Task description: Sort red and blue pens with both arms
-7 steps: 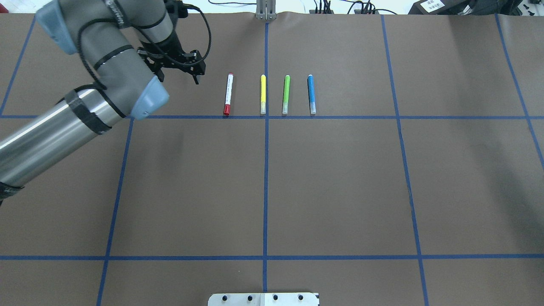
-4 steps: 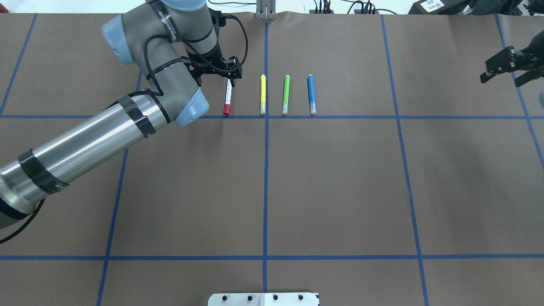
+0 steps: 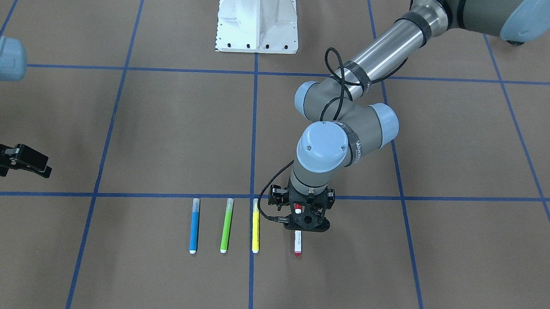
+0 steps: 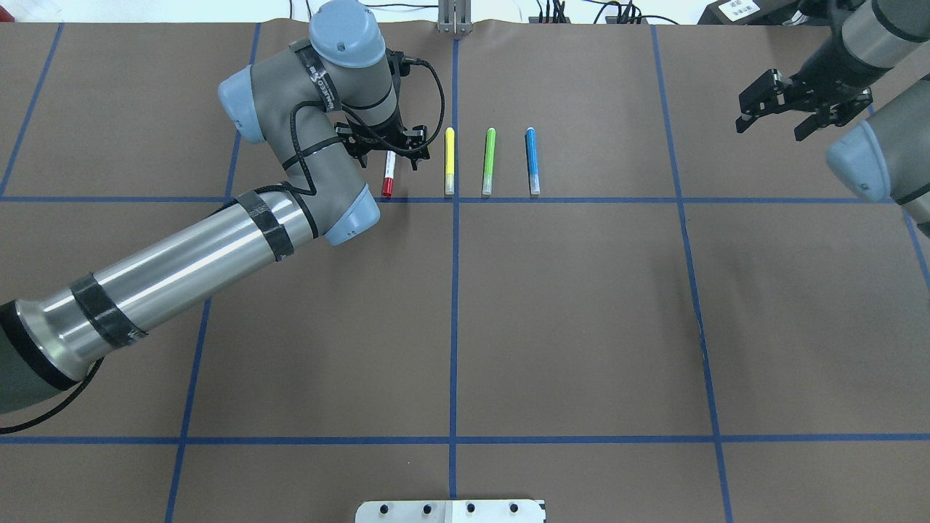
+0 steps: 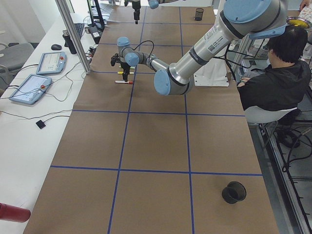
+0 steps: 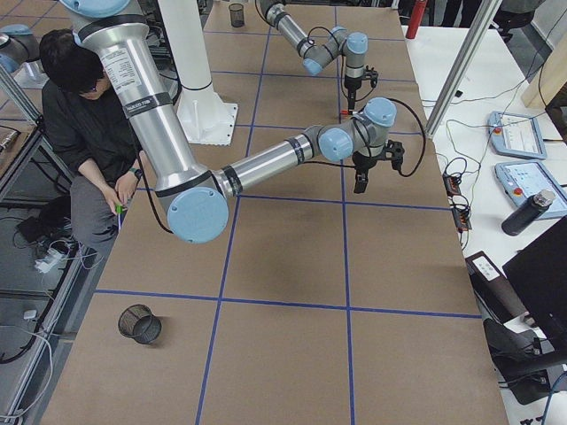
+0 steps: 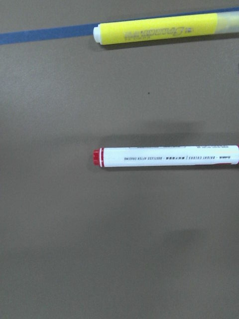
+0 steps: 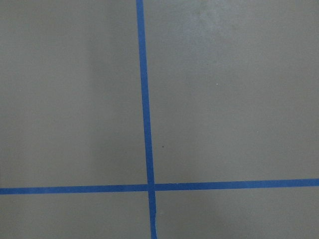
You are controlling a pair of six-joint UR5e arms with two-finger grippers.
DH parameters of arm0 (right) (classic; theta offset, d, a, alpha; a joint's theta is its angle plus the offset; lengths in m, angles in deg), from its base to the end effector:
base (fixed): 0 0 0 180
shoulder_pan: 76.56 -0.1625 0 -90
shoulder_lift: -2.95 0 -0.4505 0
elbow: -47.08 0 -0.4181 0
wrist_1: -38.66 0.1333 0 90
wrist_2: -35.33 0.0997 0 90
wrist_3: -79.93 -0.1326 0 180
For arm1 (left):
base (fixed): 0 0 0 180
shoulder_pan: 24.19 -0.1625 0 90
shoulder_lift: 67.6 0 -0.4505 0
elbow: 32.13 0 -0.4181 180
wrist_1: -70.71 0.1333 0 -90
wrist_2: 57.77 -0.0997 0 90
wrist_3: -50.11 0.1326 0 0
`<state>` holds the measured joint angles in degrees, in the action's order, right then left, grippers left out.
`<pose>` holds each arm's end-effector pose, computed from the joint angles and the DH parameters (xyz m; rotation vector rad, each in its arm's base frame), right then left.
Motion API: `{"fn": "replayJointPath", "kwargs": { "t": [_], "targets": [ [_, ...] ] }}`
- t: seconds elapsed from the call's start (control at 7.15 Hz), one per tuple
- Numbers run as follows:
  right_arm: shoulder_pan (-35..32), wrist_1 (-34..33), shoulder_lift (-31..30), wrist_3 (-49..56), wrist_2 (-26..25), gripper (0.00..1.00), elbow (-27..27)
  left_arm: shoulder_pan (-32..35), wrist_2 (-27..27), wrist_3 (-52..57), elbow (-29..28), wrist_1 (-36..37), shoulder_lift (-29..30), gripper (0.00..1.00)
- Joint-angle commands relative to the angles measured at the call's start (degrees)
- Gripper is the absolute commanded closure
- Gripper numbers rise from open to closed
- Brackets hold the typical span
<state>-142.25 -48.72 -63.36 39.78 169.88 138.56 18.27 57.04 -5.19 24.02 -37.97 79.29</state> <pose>-0.2480 -0.6469 0.4343 -0.0171 -0.8887 0.0695 0.6238 -0.6761 0.2684 0.1234 0.8172 0.0300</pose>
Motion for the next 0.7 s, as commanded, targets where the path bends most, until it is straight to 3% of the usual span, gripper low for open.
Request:
{"fn": "replayJointPath", "kwargs": {
  "t": [0.0,0.56],
  "targets": [
    [1.78,0.19,2.05,-3.26,-0.25,0.01,-0.77,-0.45,-0.99,-0.07,-1.39,-0.74,0.07,0.24],
    [2.14,0.36,2.41,-3.28,-0.69,0.01,-0.86,-0.89,-0.99,-0.07,-1.75,-0.65,0.07,0.55]
  ]
}}
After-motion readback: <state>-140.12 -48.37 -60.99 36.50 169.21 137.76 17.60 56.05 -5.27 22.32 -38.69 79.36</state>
